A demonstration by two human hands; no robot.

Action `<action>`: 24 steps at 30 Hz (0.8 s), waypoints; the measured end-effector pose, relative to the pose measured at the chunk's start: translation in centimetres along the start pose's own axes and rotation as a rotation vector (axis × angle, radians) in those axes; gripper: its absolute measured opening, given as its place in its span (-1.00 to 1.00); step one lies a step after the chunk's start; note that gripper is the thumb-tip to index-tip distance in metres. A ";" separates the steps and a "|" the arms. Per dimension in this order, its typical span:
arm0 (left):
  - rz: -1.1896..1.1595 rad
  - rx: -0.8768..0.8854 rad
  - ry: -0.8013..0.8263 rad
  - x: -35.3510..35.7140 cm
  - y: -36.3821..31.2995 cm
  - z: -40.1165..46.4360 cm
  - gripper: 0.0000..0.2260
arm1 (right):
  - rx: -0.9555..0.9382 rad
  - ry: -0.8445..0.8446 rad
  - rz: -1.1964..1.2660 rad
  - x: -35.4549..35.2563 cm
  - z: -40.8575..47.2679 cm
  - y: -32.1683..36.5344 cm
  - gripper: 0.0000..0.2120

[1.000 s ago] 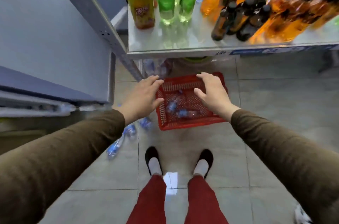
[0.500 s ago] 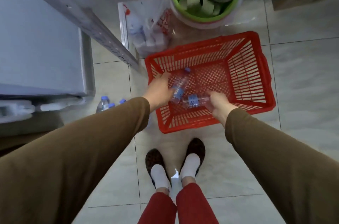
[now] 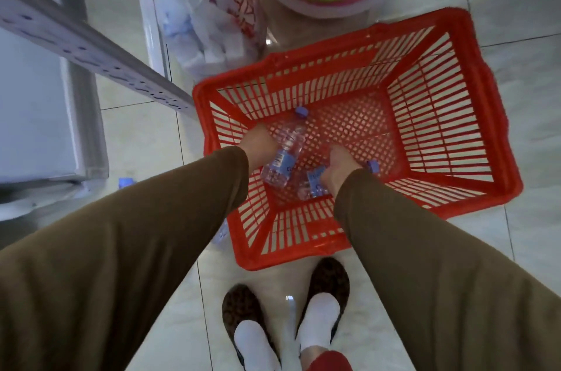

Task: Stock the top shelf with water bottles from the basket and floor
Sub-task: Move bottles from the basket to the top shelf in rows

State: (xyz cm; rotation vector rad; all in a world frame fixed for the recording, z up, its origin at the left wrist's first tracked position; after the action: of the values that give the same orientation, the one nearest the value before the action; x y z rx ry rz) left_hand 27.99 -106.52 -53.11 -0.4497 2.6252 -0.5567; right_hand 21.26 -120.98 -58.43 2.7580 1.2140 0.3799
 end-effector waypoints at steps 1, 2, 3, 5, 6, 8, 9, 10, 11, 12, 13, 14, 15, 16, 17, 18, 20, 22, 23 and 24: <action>0.045 -0.030 0.015 0.2 0.1 0.4 -0.69 | 0.006 -0.003 0.028 0.3 0.3 0.1 -0.58; 0.055 -0.071 0.038 0.4 0.5 1.0 -0.70 | 0.045 -0.017 0.033 0.1 0.7 0.0 -0.55; 0.104 -0.111 0.061 0.6 1.0 1.8 -0.71 | 0.050 -0.036 -0.001 -0.2 0.9 0.2 -0.59; 0.187 -0.137 0.074 1.2 1.7 2.9 -0.75 | 0.014 -0.060 -0.060 -0.7 1.1 0.8 -0.76; 0.180 -0.151 0.075 1.5 2.2 3.6 -0.77 | -0.006 -0.113 -0.096 -1.0 1.6 0.8 -0.78; 0.146 -0.144 0.055 2.2 2.5 4.3 -0.78 | -0.044 -0.202 -0.340 -2.1 3.9 0.4 -0.26; 0.125 -0.135 0.041 2.4 2.6 4.5 -0.77 | -0.067 -0.239 -0.289 -3.4 6.5 0.1 0.01; 0.078 -0.130 0.046 2.7 2.8 4.9 -0.75 | -0.102 -0.255 -0.276 -3.5 7.2 0.1 0.15; 0.042 -0.128 0.064 3.0 2.8 5.0 -0.71 | -0.085 -0.272 -0.254 -3.1 6.6 0.2 0.17; -0.003 -0.130 0.093 3.2 2.6 5.0 -0.64 | -0.068 -0.258 -0.278 -2.2 5.1 0.4 0.11; -0.056 -0.160 0.131 3.5 2.6 5.0 -0.57 | -0.075 -0.262 -0.287 -1.8 4.3 0.4 0.04; -0.114 -0.178 0.157 3.8 2.6 5.1 -0.49 | -0.084 -0.285 -0.318 -1.8 4.2 0.4 0.04; -0.152 -0.193 0.174 4.3 2.7 5.3 -0.44 | -0.091 -0.310 -0.362 -2.0 4.4 0.2 0.09; -0.192 -0.194 0.173 4.6 2.6 5.4 -0.41 | -0.074 -0.318 -0.391 -2.1 4.4 0.2 0.15; -0.190 -0.187 0.164 5.0 2.4 5.5 -0.39 | -0.085 -0.312 -0.410 -2.2 4.7 0.2 0.16; -0.188 -0.171 0.153 5.3 2.4 5.6 -0.37 | -0.105 -0.306 -0.417 -2.4 4.8 0.2 0.14; -0.125 -0.117 0.124 5.8 2.1 5.5 -0.40 | -0.152 -0.250 -0.371 -2.5 4.7 0.0 0.05; -0.083 -0.073 0.097 6.0 1.5 4.4 -0.49 | -0.252 -0.171 -0.337 -2.6 3.8 -0.1 -0.06; -0.096 -0.057 0.093 6.1 1.4 3.9 -0.51 | -0.287 -0.133 -0.348 -2.5 2.8 0.0 -0.10; -0.130 -0.047 0.088 6.0 1.2 3.1 -0.50 | -0.305 -0.095 -0.365 -2.3 1.6 0.1 -0.13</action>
State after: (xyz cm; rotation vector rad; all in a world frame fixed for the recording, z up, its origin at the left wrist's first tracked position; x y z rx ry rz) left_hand 23.95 -108.74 -58.20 -0.6275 2.7118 -0.5689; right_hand 20.27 -122.74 -60.34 2.2195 1.4593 0.3560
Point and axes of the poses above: each hand's wrist, its own z-axis towards the middle knuckle, its own x-axis out of the palm, y = z × x, the point moved 1 cm from there along z, towards the middle knuckle, and after that the axes turned 14 degrees about y, right-handed, at the moved point
